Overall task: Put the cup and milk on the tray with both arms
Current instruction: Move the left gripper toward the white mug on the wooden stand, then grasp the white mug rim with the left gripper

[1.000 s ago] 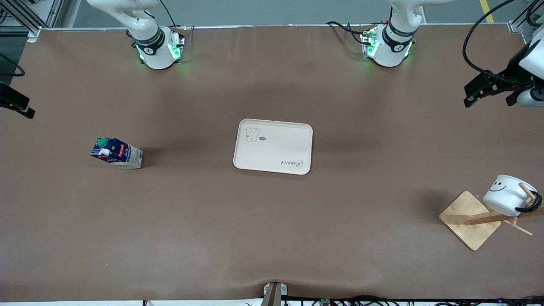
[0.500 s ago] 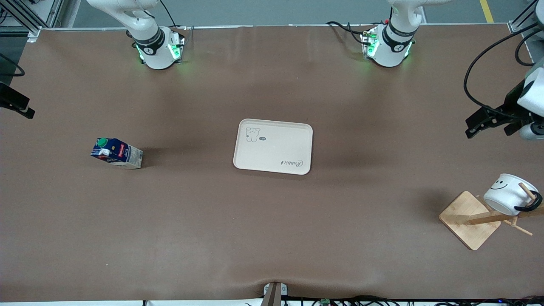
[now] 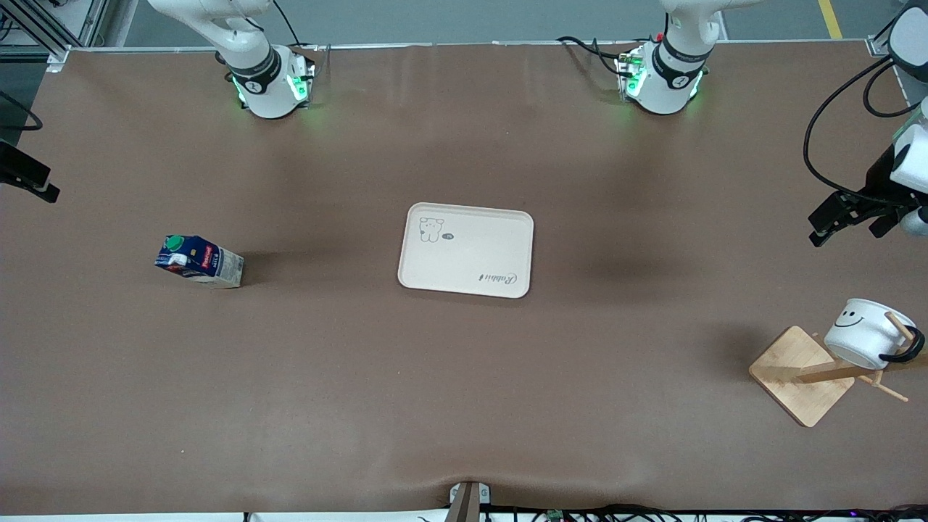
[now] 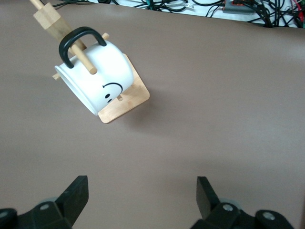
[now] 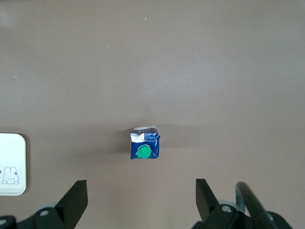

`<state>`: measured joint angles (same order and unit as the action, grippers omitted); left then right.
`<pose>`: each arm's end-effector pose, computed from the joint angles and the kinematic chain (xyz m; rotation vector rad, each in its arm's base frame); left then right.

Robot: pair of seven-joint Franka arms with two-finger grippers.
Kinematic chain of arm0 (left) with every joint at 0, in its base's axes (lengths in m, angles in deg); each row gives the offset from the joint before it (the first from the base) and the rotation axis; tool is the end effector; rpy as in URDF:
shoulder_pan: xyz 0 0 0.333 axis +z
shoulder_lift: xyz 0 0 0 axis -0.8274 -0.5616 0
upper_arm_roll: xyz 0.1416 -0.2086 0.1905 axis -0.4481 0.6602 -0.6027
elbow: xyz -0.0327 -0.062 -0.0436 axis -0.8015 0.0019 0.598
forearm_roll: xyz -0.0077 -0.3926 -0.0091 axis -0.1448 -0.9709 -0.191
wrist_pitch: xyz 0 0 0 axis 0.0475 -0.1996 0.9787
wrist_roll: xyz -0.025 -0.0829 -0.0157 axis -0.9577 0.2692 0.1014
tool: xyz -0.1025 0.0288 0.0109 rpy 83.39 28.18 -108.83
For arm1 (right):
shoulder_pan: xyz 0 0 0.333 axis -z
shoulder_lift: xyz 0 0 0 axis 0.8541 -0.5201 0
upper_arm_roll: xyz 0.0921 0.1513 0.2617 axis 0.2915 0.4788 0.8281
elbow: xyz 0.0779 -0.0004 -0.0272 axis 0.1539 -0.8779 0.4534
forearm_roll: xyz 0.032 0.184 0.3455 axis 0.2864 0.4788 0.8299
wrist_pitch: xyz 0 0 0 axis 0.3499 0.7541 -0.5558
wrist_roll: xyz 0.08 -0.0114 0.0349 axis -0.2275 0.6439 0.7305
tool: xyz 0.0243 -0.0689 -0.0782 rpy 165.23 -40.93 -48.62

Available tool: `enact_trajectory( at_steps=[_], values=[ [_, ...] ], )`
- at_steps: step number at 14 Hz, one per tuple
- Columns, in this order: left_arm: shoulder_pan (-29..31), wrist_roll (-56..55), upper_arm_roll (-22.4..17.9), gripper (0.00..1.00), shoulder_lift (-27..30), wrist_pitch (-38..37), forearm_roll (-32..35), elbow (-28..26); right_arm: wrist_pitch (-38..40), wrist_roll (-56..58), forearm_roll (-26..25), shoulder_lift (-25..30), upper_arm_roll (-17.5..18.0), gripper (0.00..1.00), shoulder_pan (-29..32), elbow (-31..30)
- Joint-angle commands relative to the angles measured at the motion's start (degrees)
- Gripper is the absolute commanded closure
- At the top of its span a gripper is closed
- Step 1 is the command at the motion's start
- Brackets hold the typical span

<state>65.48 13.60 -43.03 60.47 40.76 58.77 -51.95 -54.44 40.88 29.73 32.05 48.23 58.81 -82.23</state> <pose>0.5441 0.0385 0.5443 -3.0638 -0.2057 -0.4205 0.5561 -0.0581 0.6650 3.1170 -0.0865 0.0611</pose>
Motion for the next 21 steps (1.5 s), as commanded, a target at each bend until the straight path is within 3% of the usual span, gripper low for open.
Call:
enact_trajectory(
  at_steps=[1,6,14,21],
  values=[
    [3.26,3.17,0.21,0.0,2.22,6.15,-0.42,-5.9,-0.11,0.2,-0.03,0.38,0.74,0.0,0.9,-0.17],
    [8.63,14.92,-0.05,0.0,0.03,20.39,-1.73,-12.5,-0.11,0.2,-0.03,0.38,0.65,0.0,0.9,0.09],
    [11.89,43.67,-0.05,0.0,-7.36,26.74,-31.68,-10.49,-0.11,0.2,-0.12,0.29,0.74,0.0,1.07,0.09],
    [12.24,64.42,-0.05,0.0,-14.74,27.0,-50.06,-2.94,-0.11,0.2,-0.12,0.2,0.65,0.0,1.08,0.09]
  ],
)
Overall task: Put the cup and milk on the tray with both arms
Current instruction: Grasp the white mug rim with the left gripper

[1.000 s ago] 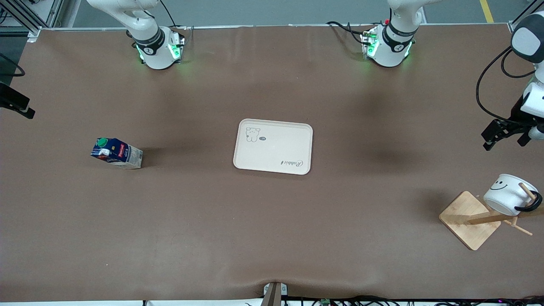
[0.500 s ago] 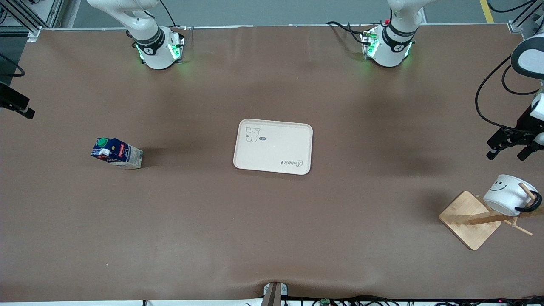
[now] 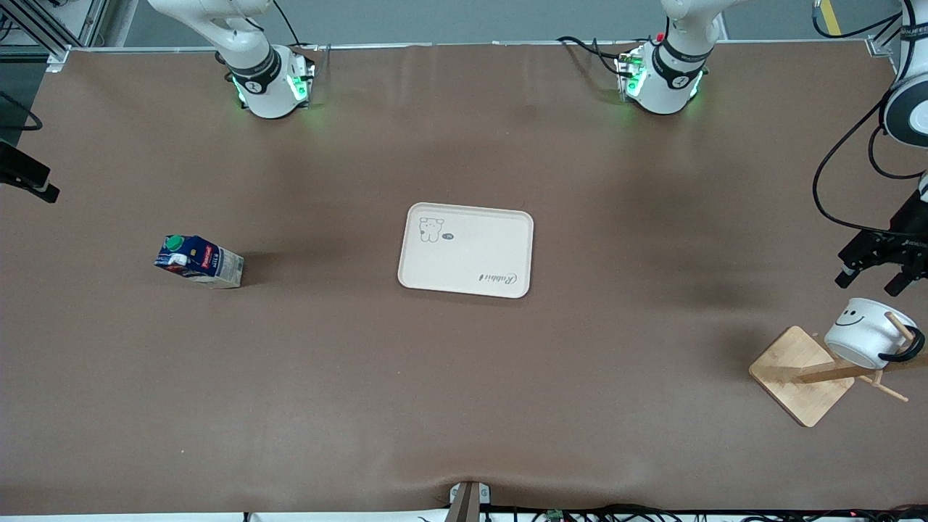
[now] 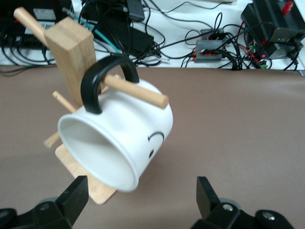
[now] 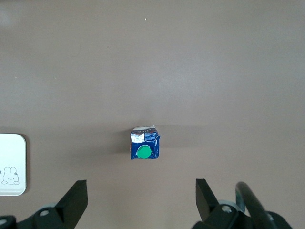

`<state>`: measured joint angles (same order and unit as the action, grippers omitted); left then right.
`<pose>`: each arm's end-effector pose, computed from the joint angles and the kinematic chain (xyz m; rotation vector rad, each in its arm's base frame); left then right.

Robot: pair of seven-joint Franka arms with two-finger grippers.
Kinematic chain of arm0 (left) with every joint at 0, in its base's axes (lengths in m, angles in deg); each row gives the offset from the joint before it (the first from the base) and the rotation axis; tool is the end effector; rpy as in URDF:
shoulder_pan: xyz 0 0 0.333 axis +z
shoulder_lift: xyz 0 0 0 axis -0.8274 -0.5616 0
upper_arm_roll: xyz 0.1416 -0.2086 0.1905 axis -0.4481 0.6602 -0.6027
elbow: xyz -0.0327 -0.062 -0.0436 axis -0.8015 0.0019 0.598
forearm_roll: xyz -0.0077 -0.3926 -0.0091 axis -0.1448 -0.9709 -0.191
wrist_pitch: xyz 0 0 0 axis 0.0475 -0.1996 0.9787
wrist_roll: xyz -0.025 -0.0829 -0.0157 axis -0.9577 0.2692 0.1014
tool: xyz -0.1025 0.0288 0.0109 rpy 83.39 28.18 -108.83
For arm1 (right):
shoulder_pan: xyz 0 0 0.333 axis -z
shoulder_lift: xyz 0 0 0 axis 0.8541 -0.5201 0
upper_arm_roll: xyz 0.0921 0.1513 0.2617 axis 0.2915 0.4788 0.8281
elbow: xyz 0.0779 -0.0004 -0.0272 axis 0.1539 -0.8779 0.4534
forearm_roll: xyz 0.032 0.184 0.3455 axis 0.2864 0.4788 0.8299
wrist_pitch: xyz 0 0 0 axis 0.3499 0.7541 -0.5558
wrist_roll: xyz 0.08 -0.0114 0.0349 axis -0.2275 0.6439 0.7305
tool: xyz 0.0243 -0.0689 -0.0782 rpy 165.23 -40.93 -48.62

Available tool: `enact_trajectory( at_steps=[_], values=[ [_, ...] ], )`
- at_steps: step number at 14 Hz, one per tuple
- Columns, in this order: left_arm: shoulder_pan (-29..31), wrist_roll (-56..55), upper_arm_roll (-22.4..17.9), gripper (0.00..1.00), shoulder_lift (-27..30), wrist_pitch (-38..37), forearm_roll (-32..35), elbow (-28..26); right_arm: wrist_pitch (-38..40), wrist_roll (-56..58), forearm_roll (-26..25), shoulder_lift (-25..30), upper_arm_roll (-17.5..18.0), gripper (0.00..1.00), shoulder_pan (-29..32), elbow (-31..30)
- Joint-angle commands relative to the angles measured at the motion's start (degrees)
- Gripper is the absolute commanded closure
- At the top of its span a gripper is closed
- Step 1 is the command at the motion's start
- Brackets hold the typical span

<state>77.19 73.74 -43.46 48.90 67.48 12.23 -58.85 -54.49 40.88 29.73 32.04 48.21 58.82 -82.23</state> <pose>0.5577 0.1789 0.4199 2.7984 -0.1234 0.9086 0.5562 -0.0584 0.6649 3.1168 -0.0873 0.0622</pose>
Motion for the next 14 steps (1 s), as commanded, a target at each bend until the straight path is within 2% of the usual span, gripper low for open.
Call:
enact_trajectory(
  at_steps=[1,2,5,7,8,9,11,14],
  values=[
    [0.45,4.9,0.46,0.0,-3.96,0.28,-5.02,4.76,-0.05,0.2,-0.12,0.2,0.67,0.0,0.98,0.09],
    [0.36,5.0,0.46,0.03,-4.66,0.36,-5.64,5.55,-0.05,0.2,-0.12,0.2,0.67,0.0,0.98,0.09],
    [-0.17,5.0,0.9,0.33,-6.51,0.37,-5.74,8.01,-0.05,0.11,-0.03,0.2,0.67,0.0,0.98,0.09],
    [-0.52,5.09,1.07,0.58,-6.96,0.37,-5.74,8.37,-0.05,0.11,-0.03,0.2,0.67,0.0,0.98,0.09],
    [-0.52,5.0,1.51,0.77,-6.96,0.37,-5.74,8.37,-0.05,0.11,-0.03,0.2,0.67,0.0,1.07,0.09],
    [-0.43,4.82,2.38,0.9,-6.96,0.28,-5.74,8.37,-0.05,0.11,-0.12,0.12,0.67,0.0,1.07,0.09],
    [-0.52,4.56,3.44,1.0,-6.96,0.28,-5.65,8.89,-0.05,0.11,-0.03,0.2,0.67,0.0,0.89,0.09],
    [-0.43,5.0,4.5,1.0,-6.26,-0.25,-4.95,8.81,-0.05,0.11,-0.03,0.2,0.76,0.0,0.89,0.09]
  ],
)
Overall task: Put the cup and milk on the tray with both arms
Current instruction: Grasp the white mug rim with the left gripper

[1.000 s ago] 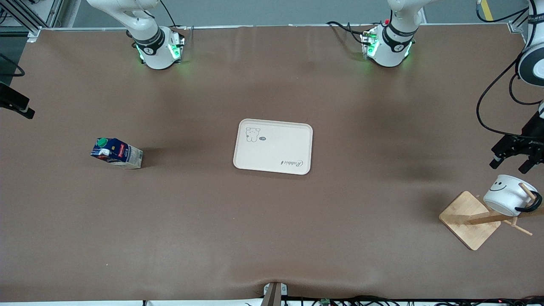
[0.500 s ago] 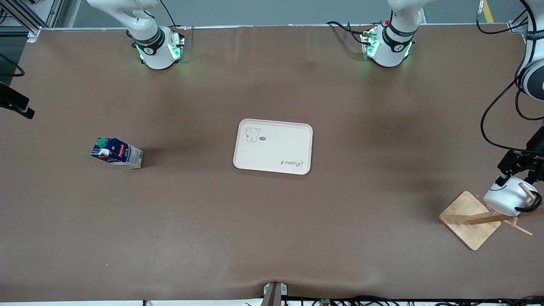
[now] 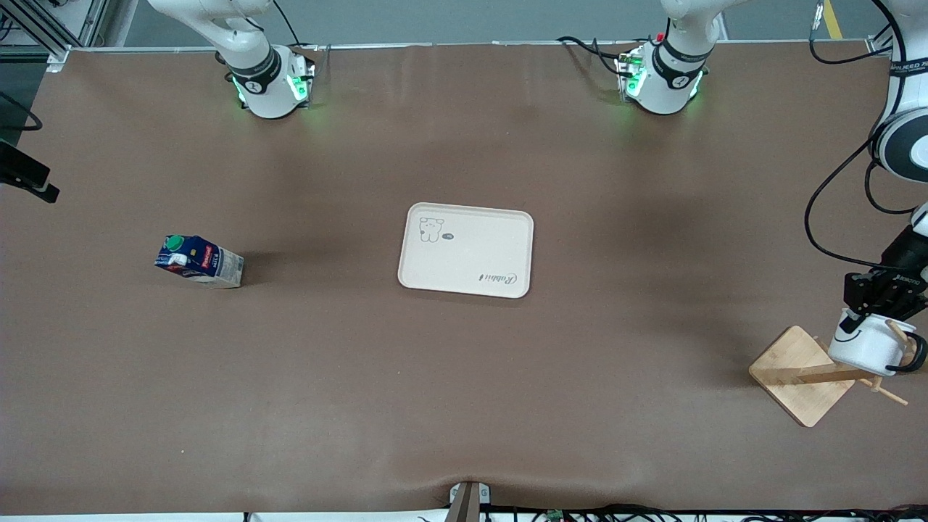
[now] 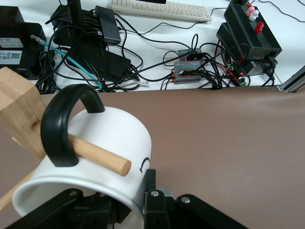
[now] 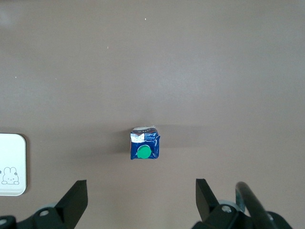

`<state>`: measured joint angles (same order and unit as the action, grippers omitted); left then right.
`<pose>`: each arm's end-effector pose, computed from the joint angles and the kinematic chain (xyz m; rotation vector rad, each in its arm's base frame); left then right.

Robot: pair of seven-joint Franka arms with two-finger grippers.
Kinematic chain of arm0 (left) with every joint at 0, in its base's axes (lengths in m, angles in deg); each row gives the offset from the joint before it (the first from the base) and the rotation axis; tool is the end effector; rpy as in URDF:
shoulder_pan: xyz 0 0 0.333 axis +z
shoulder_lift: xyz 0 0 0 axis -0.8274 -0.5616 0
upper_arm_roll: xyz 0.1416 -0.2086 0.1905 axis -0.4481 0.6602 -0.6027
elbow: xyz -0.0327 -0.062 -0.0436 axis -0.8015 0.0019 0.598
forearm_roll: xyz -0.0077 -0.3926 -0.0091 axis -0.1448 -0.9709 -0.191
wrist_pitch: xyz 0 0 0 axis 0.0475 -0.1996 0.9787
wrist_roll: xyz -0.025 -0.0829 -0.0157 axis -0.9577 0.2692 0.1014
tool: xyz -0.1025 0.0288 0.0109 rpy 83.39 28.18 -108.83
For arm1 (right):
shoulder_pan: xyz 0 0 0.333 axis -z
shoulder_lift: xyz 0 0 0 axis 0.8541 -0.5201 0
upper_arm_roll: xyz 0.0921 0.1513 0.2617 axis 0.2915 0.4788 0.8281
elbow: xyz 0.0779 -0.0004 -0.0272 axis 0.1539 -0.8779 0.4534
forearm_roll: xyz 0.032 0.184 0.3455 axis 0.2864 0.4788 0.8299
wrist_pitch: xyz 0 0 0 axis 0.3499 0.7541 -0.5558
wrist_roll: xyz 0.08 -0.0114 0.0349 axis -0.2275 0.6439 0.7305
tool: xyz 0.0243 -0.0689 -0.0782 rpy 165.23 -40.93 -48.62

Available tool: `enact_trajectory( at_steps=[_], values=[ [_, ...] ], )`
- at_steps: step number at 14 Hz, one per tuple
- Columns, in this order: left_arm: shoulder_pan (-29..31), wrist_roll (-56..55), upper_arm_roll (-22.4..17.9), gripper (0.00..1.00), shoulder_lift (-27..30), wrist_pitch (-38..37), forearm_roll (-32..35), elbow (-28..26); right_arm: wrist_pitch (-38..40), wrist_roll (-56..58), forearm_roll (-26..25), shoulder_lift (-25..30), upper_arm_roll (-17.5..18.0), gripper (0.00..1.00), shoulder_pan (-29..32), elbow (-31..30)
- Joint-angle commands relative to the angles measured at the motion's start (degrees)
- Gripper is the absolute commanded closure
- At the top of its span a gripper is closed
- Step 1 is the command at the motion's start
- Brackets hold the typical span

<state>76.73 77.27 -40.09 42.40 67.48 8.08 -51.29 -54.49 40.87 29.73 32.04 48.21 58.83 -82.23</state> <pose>0.6042 0.1534 0.4148 2.7185 -0.2097 0.9601 0.5562 -0.0585 0.6649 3.1168 -0.0879 0.0622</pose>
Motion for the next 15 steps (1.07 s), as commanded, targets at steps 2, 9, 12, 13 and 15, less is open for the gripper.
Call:
enact_trajectory(
  at_steps=[2,9,12,13,15],
  values=[
    [0.2,1.38,2.97,1.0,2.08,-2.34,-0.62,0.45,-0.05,0.11,-0.03,0.21,0.76,0.0,0.97,0.09],
    [0.29,0.33,4.29,1.0,10.79,-7.01,2.52,-7.45,-0.05,0.11,-0.03,0.13,0.68,0.0,0.89,0.09],
    [0.64,-9.48,4.38,1.0,12.54,-13.41,13.15,-6.14,-0.05,0.11,-0.03,0.12,0.76,0.0,0.89,0.09],
    [0.38,-12.74,4.73,1.0,13.42,-14.82,14.66,-6.14,0.04,0.2,-0.03,-0.4,0.68,0.0,0.8,0.09],
    [0.38,-17.67,7.36,1.0,13.96,-16.67,16.34,-6.05,0.04,0.38,-0.03,-1.28,0.68,0.0,1.06,0.09]
  ],
)
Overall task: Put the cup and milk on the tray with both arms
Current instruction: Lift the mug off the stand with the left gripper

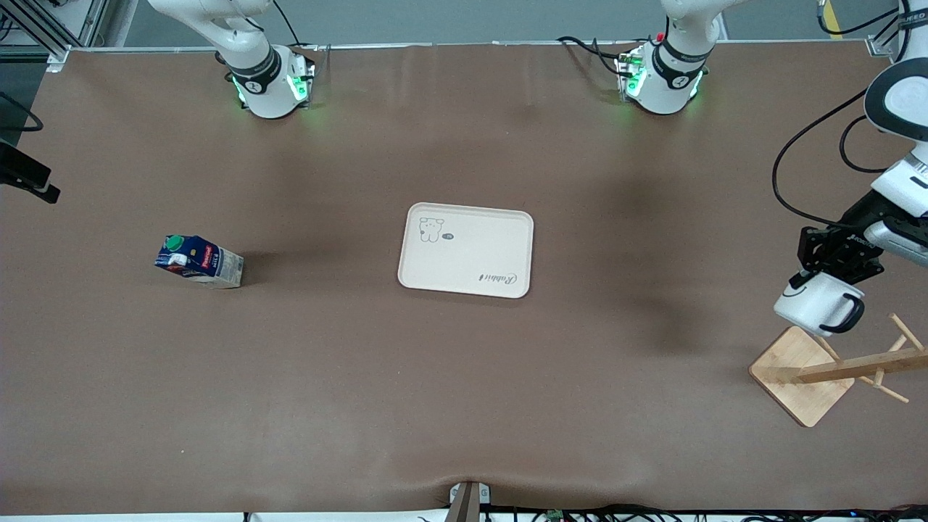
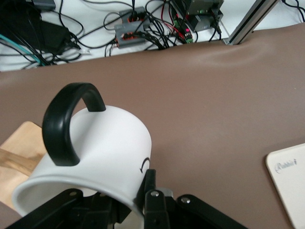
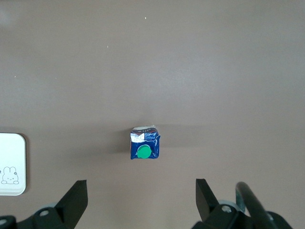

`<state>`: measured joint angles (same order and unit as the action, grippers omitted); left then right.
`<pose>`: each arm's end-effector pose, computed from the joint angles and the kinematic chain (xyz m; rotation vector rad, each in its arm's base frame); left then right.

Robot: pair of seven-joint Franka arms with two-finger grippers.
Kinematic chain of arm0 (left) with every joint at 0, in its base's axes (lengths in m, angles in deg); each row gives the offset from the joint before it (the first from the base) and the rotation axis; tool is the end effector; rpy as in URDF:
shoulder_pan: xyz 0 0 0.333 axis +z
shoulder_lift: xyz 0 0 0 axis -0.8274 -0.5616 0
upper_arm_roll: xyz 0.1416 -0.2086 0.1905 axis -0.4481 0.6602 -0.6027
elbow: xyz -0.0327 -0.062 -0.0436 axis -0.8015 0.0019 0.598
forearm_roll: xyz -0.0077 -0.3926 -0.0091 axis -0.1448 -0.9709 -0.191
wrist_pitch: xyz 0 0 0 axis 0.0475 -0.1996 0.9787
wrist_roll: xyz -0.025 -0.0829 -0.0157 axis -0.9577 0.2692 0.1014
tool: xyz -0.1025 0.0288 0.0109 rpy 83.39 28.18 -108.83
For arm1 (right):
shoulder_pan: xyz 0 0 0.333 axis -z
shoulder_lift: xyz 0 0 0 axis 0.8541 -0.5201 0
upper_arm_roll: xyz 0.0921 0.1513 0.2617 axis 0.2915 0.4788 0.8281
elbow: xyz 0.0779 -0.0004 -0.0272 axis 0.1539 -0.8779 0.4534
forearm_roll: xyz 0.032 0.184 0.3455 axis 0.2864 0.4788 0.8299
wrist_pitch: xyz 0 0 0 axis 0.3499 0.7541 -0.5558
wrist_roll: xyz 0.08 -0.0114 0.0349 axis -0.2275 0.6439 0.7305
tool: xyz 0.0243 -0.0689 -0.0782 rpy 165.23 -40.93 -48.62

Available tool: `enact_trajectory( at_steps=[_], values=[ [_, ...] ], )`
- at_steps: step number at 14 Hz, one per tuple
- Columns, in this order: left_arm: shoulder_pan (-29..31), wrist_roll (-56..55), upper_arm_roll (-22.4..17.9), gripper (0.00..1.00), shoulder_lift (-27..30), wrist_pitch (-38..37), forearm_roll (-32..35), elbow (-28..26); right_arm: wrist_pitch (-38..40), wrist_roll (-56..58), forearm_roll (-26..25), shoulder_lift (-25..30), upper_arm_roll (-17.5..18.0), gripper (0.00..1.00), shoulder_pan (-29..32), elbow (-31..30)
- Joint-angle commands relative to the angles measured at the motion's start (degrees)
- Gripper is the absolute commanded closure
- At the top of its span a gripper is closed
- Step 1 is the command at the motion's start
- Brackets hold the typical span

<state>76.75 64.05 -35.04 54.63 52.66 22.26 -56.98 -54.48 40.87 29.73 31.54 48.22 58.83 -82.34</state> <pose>0.5640 0.0641 0.4694 2.7315 -0.4239 0.6617 0.5591 -0.0584 0.6592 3.1171 -0.0874 0.0453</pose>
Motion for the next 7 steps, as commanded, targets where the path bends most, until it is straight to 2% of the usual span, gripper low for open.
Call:
enact_trajectory(
  at_steps=[1,4,7],
  values=[
    [0.36,-7.16,3.54,1.0,2.08,-2.73,3.46,-0.19,-0.06,0.46,-0.03,-0.87,0.66,0.0,1.06,0.2],
    [0.18,-22.16,9.68,1.0,2.0,-3.27,13.19,1.48,-0.06,0.47,-0.03,-0.87,0.66,0.0,1.15,0.2],
    [0.01,-43.07,19.43,1.0,-0.89,-4.84,24.89,4.81,-0.06,0.47,-0.12,-0.96,0.66,0.0,1.15,0.2]
  ],
)
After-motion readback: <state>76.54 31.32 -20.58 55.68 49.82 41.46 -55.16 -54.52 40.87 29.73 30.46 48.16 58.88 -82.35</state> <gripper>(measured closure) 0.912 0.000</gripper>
